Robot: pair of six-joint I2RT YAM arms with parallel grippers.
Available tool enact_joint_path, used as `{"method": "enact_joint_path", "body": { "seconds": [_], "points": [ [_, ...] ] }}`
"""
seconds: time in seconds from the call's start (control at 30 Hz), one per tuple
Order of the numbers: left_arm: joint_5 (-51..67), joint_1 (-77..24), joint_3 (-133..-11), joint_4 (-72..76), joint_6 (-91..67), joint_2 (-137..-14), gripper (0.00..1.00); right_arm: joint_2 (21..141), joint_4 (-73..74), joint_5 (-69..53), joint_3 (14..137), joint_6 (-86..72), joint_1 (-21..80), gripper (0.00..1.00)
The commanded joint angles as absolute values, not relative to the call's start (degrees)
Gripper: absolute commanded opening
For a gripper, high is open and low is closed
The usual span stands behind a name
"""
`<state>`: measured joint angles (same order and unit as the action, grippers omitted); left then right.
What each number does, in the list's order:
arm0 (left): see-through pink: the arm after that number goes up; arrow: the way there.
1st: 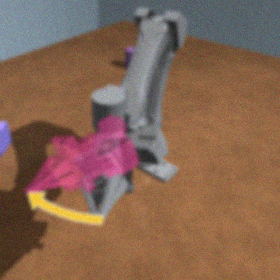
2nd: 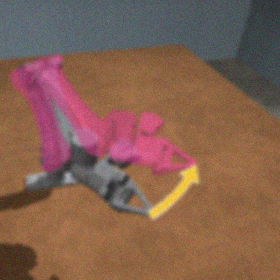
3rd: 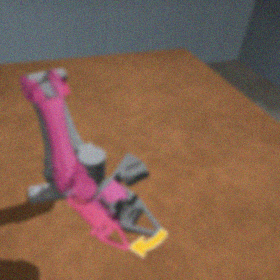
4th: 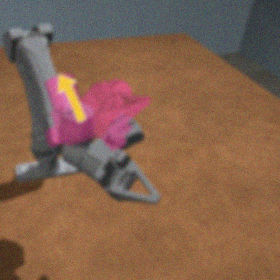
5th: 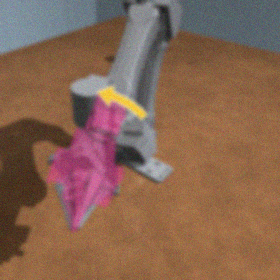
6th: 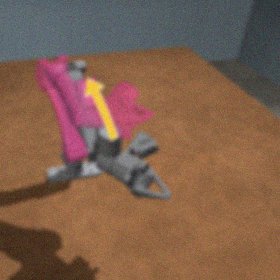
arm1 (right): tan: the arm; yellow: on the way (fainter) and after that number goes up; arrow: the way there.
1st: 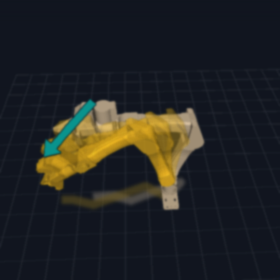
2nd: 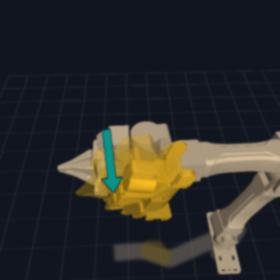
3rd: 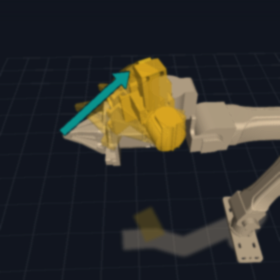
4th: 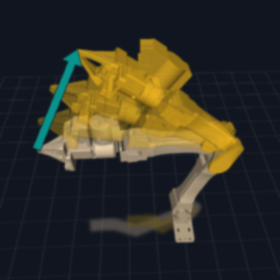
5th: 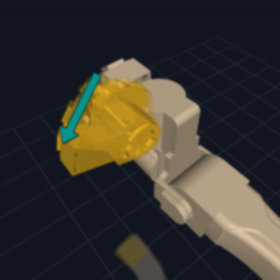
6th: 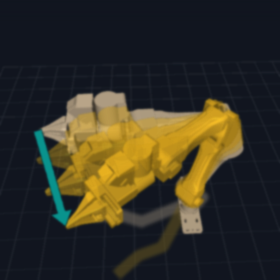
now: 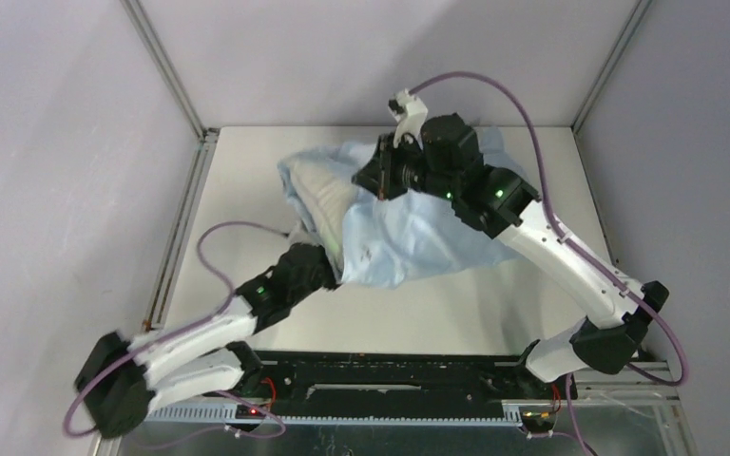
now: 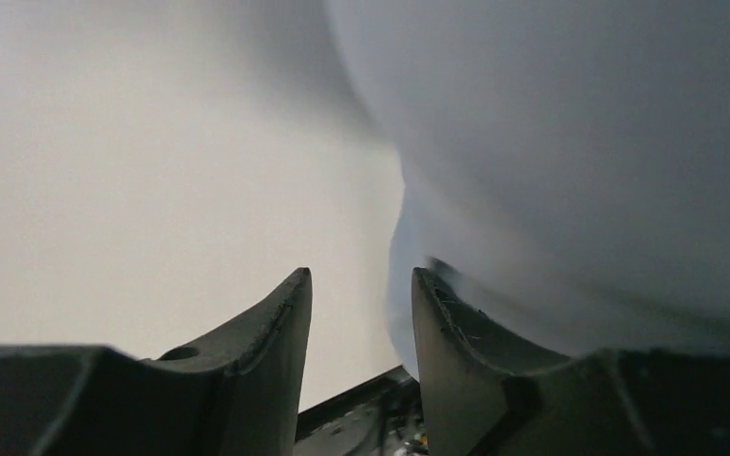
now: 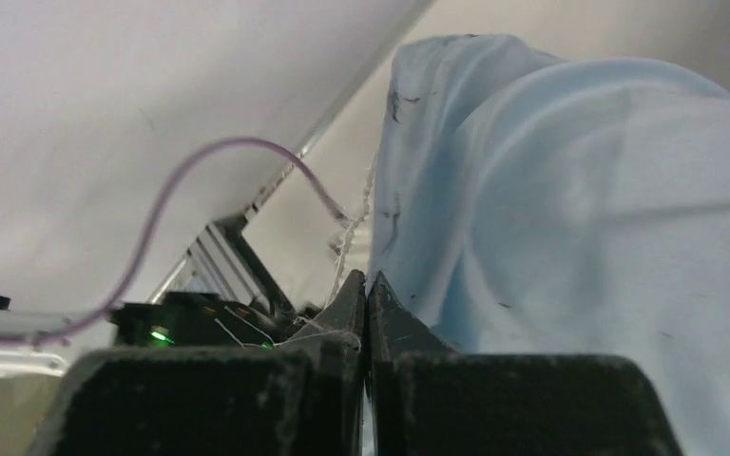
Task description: Put the pillow into the pillowcase
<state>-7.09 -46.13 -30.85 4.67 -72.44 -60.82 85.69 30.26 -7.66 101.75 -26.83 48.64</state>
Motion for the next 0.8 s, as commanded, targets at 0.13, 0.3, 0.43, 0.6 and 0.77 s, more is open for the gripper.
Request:
{"method": "enact_joint_path", "body": {
  "seconds": [0.13, 0.3, 0.43, 0.6, 0.77],
  "points": [
    [-23.1, -42.4, -26.5, -29.0, -65.8, -30.8, 0.45, 82.6, 25.0, -10.7, 87.6, -30.6, 48.9, 0.00],
    [-21.0, -38.0, -30.7, -31.2, -60.8, -30.0, 0.46, 83.4, 25.6, -10.6, 83.7, -30.5, 49.9, 0.00],
    [-15.6, -37.7, -31.3, -22.0, -58.7, -39.8, 0.40, 82.6, 27.0, -9.3, 83.6, -29.7, 51.2, 0.00],
    [-8.8, -39.1, -32.3, 0.1, -59.6, -55.2, 0.35, 82.3, 29.3, -6.9, 86.6, -28.1, 54.3, 0.00],
    [-8.3, -39.7, -38.7, -0.2, -57.6, -61.9, 0.37, 82.8, 31.5, -5.1, 84.9, -26.5, 55.8, 0.00]
  ]
}}
